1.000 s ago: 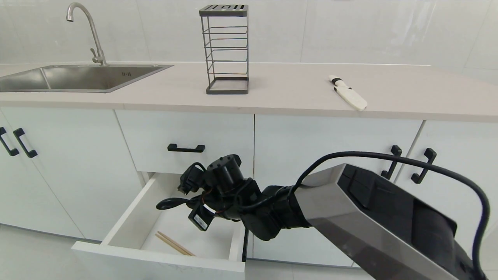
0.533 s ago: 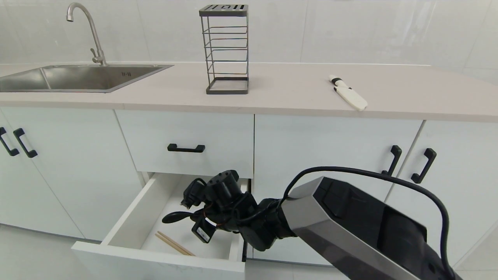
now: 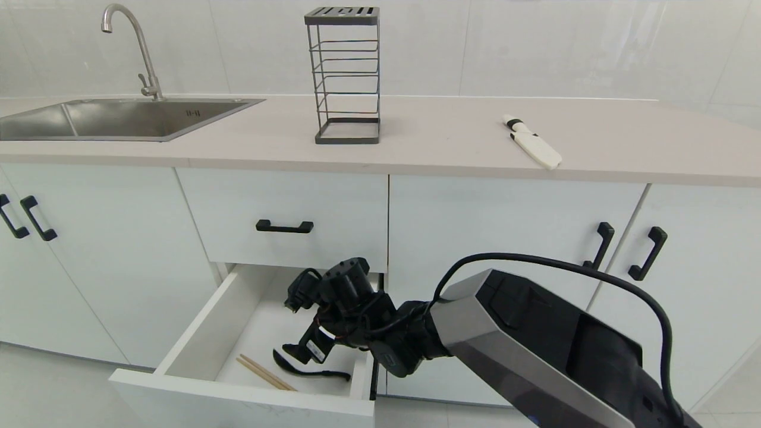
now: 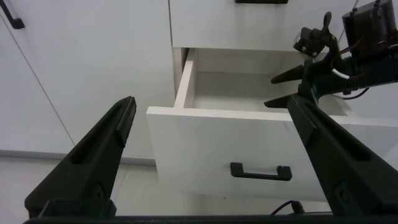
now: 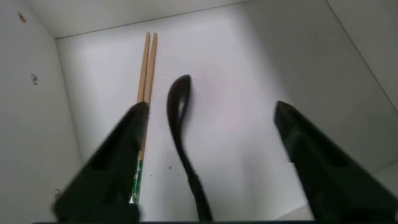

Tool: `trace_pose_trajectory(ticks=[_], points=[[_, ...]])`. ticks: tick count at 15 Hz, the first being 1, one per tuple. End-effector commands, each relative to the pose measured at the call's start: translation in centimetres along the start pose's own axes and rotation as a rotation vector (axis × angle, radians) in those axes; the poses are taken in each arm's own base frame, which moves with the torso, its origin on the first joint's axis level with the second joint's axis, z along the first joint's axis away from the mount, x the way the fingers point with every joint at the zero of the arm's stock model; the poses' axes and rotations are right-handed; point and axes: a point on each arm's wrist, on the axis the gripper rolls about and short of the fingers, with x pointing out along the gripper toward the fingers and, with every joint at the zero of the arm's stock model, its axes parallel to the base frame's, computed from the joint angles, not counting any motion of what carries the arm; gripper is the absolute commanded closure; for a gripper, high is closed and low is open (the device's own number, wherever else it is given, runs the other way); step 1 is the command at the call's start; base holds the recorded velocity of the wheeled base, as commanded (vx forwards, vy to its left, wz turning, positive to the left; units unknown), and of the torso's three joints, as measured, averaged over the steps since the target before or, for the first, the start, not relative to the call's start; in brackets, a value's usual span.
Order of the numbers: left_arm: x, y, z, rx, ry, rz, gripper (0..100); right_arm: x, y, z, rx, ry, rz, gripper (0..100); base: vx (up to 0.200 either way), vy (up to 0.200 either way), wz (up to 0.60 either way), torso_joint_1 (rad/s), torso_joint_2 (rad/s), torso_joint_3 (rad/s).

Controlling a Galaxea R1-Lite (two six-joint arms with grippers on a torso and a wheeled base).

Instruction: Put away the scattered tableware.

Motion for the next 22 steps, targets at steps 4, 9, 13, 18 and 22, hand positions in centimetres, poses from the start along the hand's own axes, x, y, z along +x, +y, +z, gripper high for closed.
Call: trace_pose_trajectory(ticks=[4, 9, 13, 18, 22], points=[[0.0, 0.0, 0.0, 0.000, 0.001, -0.001, 0, -2.1, -0.6, 3.2, -0.012, -0.075, -0.019, 0, 0.000, 0.000, 0.00, 0.000, 0.00, 0.000], [0.0, 0.0, 0.0, 0.000, 0.001, 0.000, 0, -6.4, 0.9, 8.7, -0.041, -0.170, 0.026, 0, 0.000, 0.000, 0.00, 0.000, 0.00, 0.000], [0.0, 0.0, 0.0, 0.000, 0.001, 0.000, 0, -11.0, 7.3, 11.3, -0.103, -0.168, 0.207, 100, 0.000, 0.000, 0.00, 0.000, 0.00, 0.000], [0.0, 0.0, 0.0, 0.000, 0.001, 0.000, 0, -12.7, 13.5, 7.8, -0.136, -0.027, 0.343, 100, 0.000, 0.000, 0.00, 0.000, 0.00, 0.000], [0.0, 0.0, 0.0, 0.000, 0.001, 0.000, 0, -10.6, 13.9, 3.1, -0.122, 0.110, 0.356, 100, 0.000, 0.000, 0.00, 0.000, 0.00, 0.000]])
